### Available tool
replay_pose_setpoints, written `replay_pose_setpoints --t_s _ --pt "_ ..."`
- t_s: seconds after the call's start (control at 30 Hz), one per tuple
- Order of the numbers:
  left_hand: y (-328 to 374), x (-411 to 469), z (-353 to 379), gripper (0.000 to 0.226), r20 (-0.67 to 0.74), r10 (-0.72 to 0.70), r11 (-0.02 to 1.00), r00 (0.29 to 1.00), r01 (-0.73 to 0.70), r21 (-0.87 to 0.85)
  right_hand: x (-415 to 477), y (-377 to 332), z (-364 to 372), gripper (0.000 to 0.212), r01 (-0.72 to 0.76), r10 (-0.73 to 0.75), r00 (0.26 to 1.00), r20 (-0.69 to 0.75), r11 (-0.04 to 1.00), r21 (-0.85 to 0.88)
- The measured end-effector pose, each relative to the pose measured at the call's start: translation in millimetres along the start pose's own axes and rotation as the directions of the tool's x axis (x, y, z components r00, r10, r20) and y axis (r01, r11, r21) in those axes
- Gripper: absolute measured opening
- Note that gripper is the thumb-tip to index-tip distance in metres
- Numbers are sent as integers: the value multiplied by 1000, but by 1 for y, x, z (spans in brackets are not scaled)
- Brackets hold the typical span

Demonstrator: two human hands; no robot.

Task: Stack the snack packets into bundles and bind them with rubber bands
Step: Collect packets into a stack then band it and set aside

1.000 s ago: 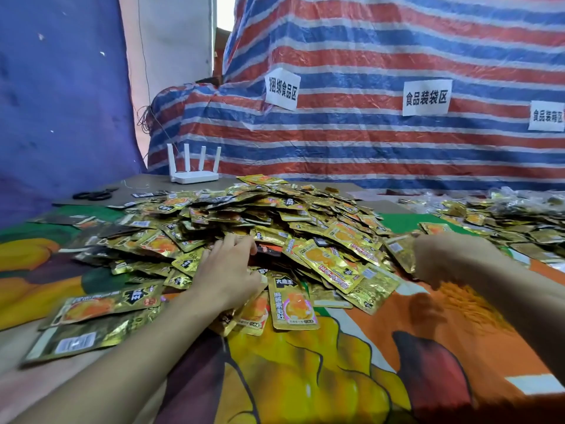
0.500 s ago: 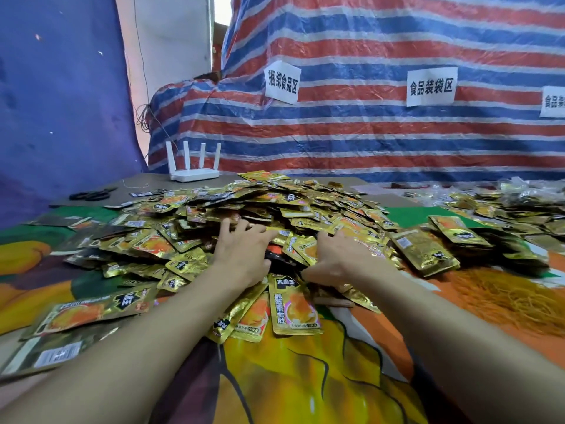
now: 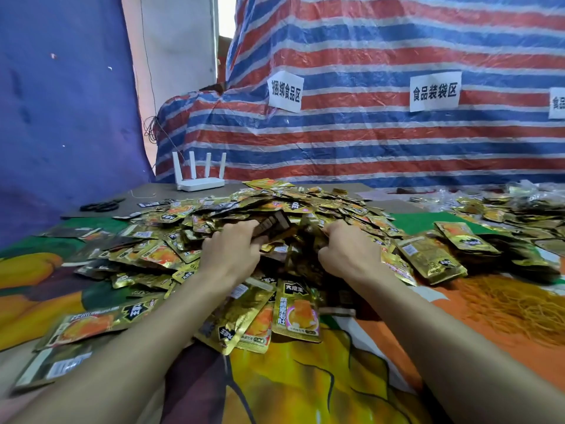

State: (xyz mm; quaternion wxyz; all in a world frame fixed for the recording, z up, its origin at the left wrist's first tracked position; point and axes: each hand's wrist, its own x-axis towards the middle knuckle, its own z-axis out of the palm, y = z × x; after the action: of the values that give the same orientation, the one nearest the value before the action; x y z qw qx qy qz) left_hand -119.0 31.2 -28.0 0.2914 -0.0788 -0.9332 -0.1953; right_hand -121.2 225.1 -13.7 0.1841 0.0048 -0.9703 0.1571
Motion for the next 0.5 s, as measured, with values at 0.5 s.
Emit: replay_pose_setpoints --t_s 0.5 --pt "-10 -12 -18 77 393 -489 81 779 490 -868 8 -25 13 6 199 33 961 -275 609 768"
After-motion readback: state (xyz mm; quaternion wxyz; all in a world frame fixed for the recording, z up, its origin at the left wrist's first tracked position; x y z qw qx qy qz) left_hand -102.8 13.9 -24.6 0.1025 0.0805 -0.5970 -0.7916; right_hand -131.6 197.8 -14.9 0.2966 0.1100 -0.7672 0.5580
